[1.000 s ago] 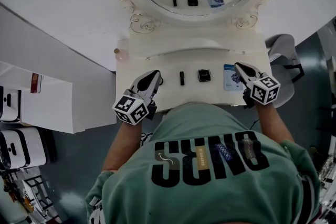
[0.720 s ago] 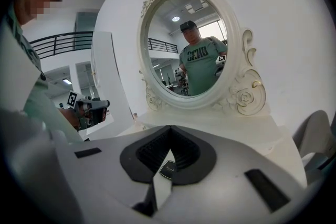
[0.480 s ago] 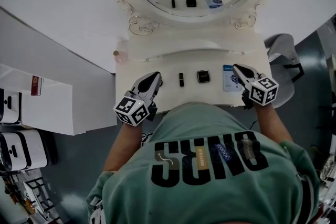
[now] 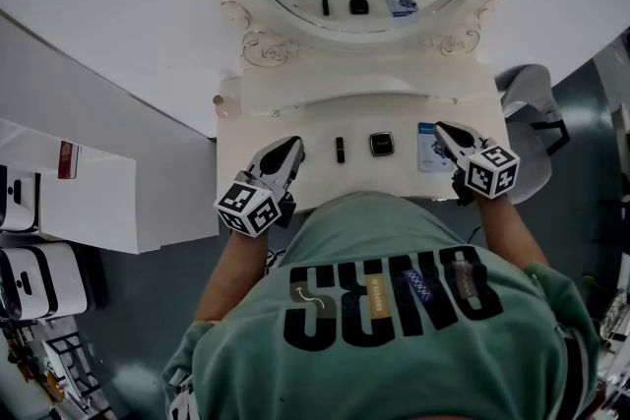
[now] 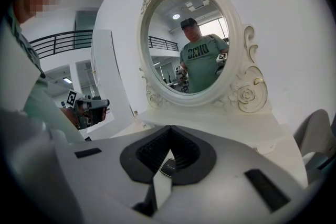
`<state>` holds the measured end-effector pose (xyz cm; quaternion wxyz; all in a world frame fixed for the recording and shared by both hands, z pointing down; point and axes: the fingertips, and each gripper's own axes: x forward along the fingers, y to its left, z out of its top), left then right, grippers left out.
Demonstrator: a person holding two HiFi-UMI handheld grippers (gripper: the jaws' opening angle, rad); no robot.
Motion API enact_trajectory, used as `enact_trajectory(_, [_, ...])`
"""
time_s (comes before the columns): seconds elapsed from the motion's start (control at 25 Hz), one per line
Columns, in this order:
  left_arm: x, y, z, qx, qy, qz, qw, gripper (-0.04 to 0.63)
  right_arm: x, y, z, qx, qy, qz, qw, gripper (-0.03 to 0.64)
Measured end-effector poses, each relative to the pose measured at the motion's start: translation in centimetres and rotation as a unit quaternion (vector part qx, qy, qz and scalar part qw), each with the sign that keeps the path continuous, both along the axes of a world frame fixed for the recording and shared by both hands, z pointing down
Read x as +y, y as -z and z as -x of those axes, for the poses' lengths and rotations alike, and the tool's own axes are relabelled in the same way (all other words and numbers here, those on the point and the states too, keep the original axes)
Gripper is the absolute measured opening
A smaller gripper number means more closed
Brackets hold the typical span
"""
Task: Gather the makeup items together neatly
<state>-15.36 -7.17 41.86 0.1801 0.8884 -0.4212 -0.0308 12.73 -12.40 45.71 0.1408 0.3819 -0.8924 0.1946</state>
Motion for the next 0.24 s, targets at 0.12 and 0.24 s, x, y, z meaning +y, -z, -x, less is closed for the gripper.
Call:
enact_trajectory(0.12, [0.15,-0.01,-0.14,0.0,0.0,0.0,1.0,0.008,0.09,-0.02,-0.17,0.001,0.0,0.0,1.0,-0.006])
enact_trajectory(0.24, [0.25,-0.08,-0.09,0.002,0.001,0.001,1.0,0.008,0.12,-0.08,-0.22,0.0,0.0,0.0,1.0,-0.006])
